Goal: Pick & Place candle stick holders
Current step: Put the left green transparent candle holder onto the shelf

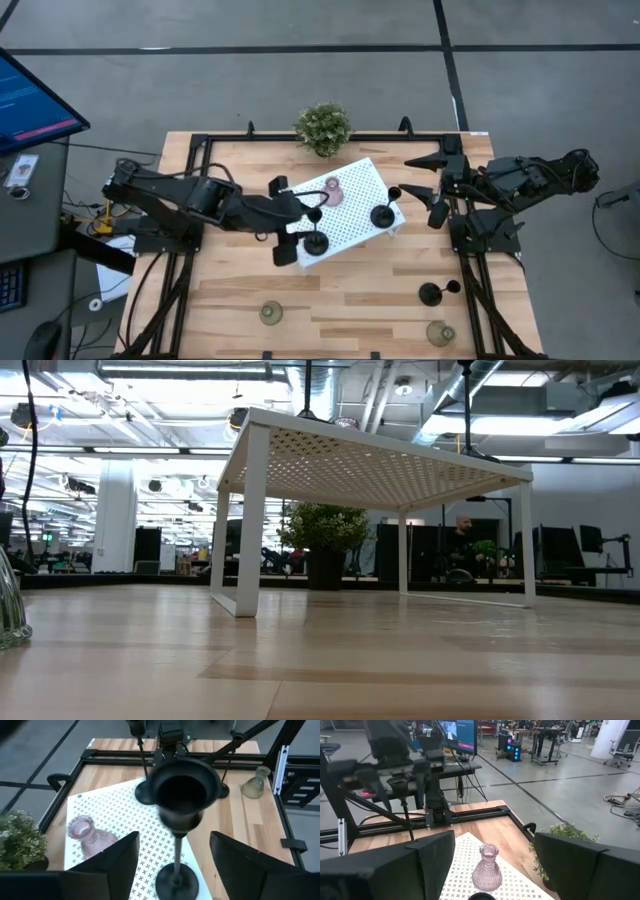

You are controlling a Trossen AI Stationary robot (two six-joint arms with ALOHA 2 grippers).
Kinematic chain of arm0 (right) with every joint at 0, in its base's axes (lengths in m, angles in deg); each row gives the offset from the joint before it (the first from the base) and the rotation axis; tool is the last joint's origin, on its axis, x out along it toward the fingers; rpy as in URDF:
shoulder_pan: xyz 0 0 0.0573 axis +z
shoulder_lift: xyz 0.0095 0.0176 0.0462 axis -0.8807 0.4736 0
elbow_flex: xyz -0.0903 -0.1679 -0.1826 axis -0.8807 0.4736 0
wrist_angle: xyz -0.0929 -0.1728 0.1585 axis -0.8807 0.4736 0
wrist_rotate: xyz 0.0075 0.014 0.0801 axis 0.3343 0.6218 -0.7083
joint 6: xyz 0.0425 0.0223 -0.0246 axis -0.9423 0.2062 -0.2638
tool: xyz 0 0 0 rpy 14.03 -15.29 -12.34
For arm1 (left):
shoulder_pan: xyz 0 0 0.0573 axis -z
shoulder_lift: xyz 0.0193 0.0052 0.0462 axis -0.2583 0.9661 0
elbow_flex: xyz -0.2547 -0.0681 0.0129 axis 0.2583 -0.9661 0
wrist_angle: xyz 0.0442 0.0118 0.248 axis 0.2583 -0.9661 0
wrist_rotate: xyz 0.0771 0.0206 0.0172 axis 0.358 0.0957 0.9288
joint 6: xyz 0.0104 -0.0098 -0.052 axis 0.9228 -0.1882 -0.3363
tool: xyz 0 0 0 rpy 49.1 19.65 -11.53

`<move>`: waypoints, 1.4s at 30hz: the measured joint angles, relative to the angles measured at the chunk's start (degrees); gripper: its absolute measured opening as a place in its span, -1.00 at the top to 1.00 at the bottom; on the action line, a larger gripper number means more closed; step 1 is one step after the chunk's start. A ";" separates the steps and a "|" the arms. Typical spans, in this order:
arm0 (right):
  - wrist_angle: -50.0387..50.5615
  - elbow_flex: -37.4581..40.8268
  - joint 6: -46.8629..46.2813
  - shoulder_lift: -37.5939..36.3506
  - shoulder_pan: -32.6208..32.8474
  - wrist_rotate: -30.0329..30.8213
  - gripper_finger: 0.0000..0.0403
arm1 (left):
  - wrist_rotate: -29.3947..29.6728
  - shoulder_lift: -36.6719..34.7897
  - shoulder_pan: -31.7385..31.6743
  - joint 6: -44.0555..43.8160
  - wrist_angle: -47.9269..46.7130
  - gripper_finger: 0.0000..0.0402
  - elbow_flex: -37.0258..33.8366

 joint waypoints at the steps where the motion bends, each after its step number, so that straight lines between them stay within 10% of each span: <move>1: -0.01 0.00 0.00 0.00 0.00 0.00 -0.31 | -0.21 -0.74 0.10 -0.24 -0.59 -0.23 0.00; 11: -0.10 0.00 0.00 -0.07 0.00 0.00 -0.31 | -5.12 -9.71 8.22 -21.04 -25.74 -0.20 -0.30; 20: -0.09 0.00 -0.01 -0.07 0.00 0.00 -0.31 | -6.40 -15.75 23.38 -44.31 -27.05 -0.19 -15.30; 29: -0.14 0.00 -1.51 -0.07 -0.01 0.00 -0.31 | -3.46 -16.89 35.91 -55.19 -10.90 -0.18 -34.61; 42: -0.21 0.00 -3.03 -0.04 0.00 0.00 -0.31 | 2.69 -16.00 38.21 -50.52 18.62 -0.10 -53.97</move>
